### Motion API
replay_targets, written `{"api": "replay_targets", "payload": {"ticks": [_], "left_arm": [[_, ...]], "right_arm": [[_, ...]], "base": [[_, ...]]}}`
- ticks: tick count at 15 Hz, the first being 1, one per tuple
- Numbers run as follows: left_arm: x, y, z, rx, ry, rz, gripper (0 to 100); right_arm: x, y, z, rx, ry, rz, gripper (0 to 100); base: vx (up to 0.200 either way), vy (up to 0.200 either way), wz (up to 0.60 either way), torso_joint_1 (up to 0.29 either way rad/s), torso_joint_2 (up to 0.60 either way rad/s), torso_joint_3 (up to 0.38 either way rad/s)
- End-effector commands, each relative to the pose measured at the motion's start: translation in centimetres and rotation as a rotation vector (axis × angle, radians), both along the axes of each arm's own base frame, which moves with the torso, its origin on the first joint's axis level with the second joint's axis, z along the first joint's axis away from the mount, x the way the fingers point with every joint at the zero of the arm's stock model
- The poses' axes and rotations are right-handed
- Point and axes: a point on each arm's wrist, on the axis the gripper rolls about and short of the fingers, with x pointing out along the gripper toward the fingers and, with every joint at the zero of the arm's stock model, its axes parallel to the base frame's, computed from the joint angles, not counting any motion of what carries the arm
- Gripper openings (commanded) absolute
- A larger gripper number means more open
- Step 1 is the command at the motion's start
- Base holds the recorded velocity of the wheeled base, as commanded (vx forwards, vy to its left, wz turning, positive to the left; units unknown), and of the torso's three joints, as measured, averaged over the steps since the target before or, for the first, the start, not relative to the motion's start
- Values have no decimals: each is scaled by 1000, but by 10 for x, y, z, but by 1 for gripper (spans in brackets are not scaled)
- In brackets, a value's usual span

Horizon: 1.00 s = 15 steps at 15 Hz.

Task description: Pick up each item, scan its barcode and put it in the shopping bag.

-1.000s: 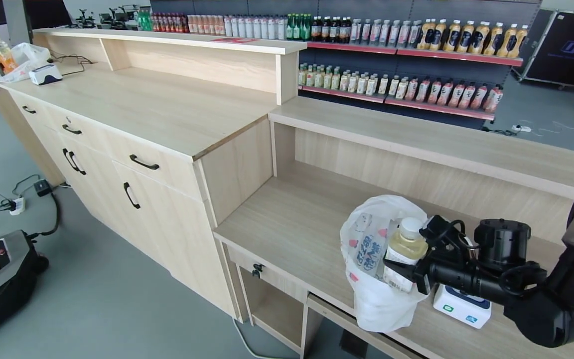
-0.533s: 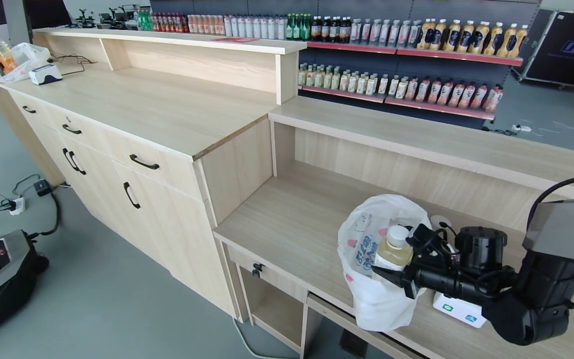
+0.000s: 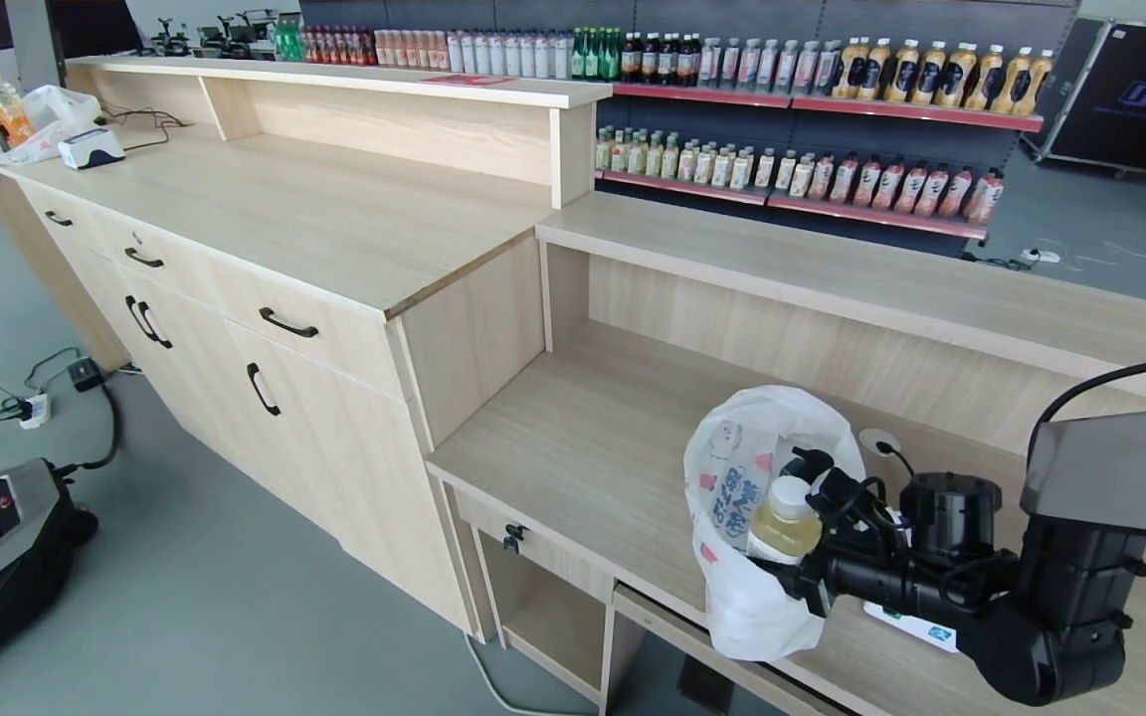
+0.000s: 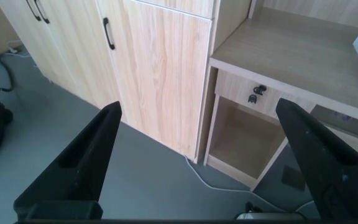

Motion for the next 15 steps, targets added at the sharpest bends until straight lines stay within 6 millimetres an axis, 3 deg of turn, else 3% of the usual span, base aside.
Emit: {"api": "replay_targets", "payload": {"ticks": [1, 3, 8, 9, 11, 15], "left_arm": [[0, 0, 0, 0, -1, 0, 100], [0, 0, 0, 0, -1, 0, 100], [0, 0, 0, 0, -1, 0, 100], [0, 0, 0, 0, -1, 0, 100], [0, 0, 0, 0, -1, 0, 100], [0, 0, 0, 0, -1, 0, 100]], "right_arm": [[-1, -2, -4, -4, 21, -5, 100], [-1, -2, 2, 2, 12, -9, 100], [-7, -5, 61, 42, -101, -27, 100], [-13, -6, 72, 40, -105, -31, 100], [-39, -16, 116, 30, -124, -55, 100], [-70, -40, 149, -47, -192, -106, 100]], "base": [[0, 0, 0, 0, 0, 0], [0, 0, 0, 0, 0, 0], [0, 0, 0, 0, 0, 0], [0, 0, 0, 0, 0, 0], [0, 0, 0, 0, 0, 0], [0, 0, 0, 0, 0, 0]]}}
